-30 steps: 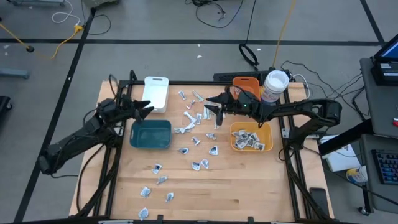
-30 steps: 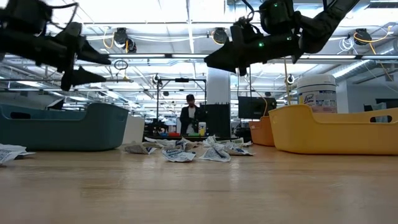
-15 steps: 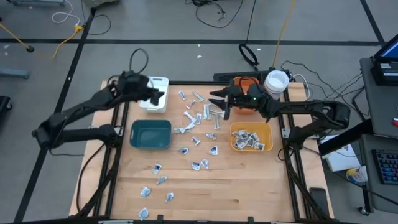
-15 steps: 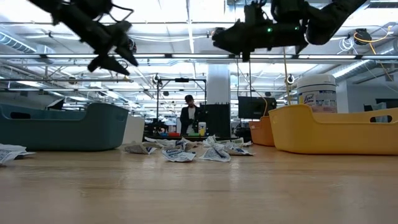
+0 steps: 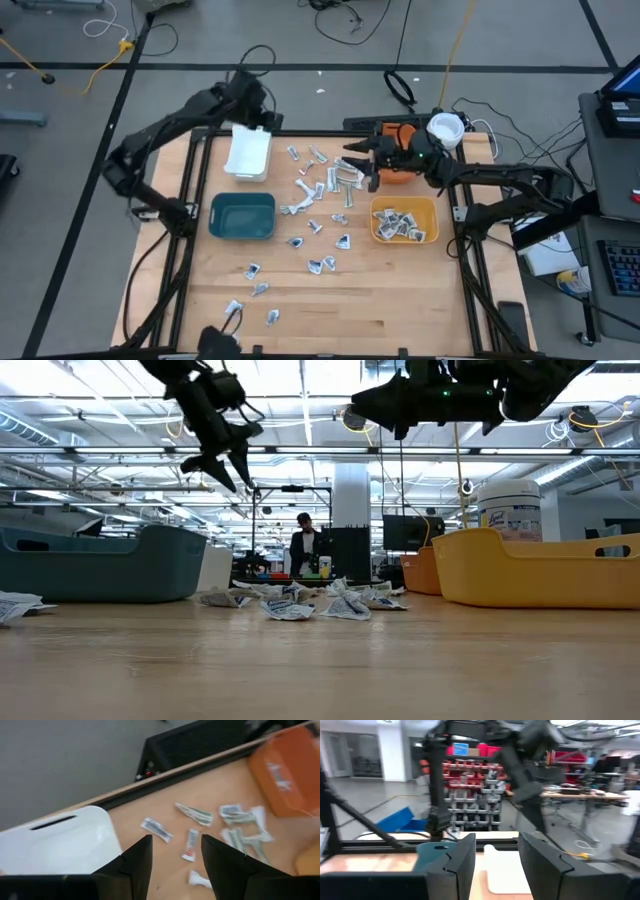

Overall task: Pick & Place First Aid Supplies
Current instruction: Put the antibiotic ointment into the orange bin

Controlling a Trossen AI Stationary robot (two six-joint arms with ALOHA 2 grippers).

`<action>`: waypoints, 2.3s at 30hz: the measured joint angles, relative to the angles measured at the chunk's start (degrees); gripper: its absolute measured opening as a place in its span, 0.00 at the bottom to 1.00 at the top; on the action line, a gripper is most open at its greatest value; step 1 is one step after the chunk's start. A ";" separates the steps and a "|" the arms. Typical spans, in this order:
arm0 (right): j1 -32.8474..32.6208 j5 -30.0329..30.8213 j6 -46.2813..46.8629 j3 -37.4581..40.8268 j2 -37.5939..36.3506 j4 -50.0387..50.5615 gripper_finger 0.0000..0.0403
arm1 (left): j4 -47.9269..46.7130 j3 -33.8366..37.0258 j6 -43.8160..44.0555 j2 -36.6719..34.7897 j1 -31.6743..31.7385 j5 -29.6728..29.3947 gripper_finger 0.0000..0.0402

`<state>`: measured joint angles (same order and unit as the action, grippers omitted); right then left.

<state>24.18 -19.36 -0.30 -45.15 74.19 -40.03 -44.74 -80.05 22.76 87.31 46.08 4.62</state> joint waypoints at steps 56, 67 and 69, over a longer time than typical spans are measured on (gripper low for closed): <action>2.72 -9.67 -2.06 0.02 -1.68 -0.26 0.35 | -2.16 -11.43 29.21 32.31 -6.82 -4.92 0.32; 2.72 -9.72 -2.51 0.02 -1.66 1.72 0.35 | -1.67 -11.43 26.08 33.79 -8.47 -9.14 0.32; 2.72 -10.75 -2.54 0.02 -1.66 1.73 0.35 | -1.77 -11.43 25.43 34.40 -8.91 -10.38 0.32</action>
<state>26.89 -30.12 -2.84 -45.12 72.53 -38.30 -46.51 -91.48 48.20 121.70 37.17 -5.76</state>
